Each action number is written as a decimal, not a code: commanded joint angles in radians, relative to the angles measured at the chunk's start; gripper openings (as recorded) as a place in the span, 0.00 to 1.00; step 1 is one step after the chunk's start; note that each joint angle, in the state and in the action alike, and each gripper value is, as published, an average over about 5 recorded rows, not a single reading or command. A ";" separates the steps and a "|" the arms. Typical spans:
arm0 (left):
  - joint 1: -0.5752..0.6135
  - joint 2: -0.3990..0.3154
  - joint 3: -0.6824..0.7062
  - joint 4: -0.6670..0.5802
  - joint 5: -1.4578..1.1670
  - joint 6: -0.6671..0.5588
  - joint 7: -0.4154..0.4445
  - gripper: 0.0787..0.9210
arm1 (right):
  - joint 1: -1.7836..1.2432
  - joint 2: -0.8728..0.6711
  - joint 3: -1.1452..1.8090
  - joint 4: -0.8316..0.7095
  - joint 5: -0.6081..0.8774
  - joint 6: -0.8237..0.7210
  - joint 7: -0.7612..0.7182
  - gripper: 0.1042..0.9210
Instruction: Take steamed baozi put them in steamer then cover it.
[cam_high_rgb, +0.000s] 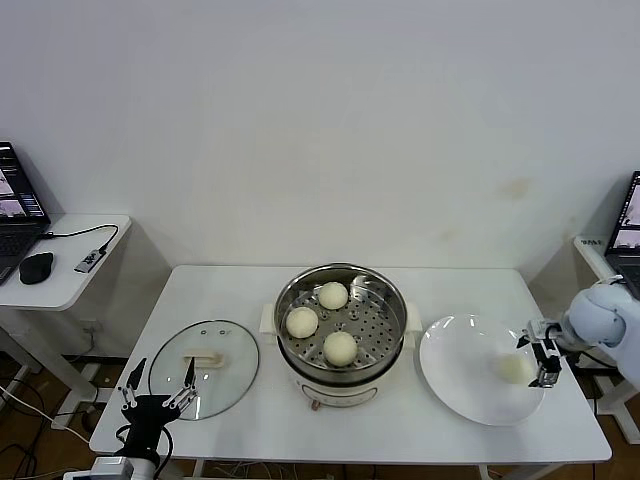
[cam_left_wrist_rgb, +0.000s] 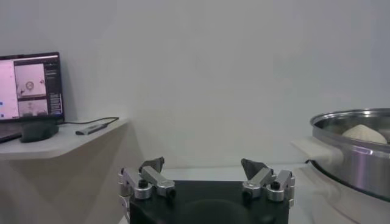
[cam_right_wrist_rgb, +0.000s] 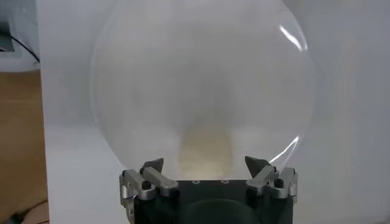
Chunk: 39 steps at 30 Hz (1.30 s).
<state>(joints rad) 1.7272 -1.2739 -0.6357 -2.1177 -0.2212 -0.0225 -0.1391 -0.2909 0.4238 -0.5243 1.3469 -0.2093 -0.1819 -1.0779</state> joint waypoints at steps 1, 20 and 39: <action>-0.002 0.001 0.000 0.003 0.000 0.001 0.000 0.88 | -0.075 0.059 0.071 -0.097 -0.054 0.015 0.012 0.88; -0.005 -0.005 0.002 0.010 0.002 0.001 -0.001 0.88 | -0.066 0.117 0.081 -0.144 -0.066 0.005 0.019 0.71; -0.006 -0.006 0.009 -0.002 0.003 0.001 -0.002 0.88 | 0.366 -0.027 -0.264 0.068 0.200 -0.089 -0.035 0.61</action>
<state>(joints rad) 1.7228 -1.2793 -0.6297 -2.1190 -0.2178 -0.0219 -0.1416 -0.2180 0.4688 -0.5554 1.2959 -0.1760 -0.2122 -1.0971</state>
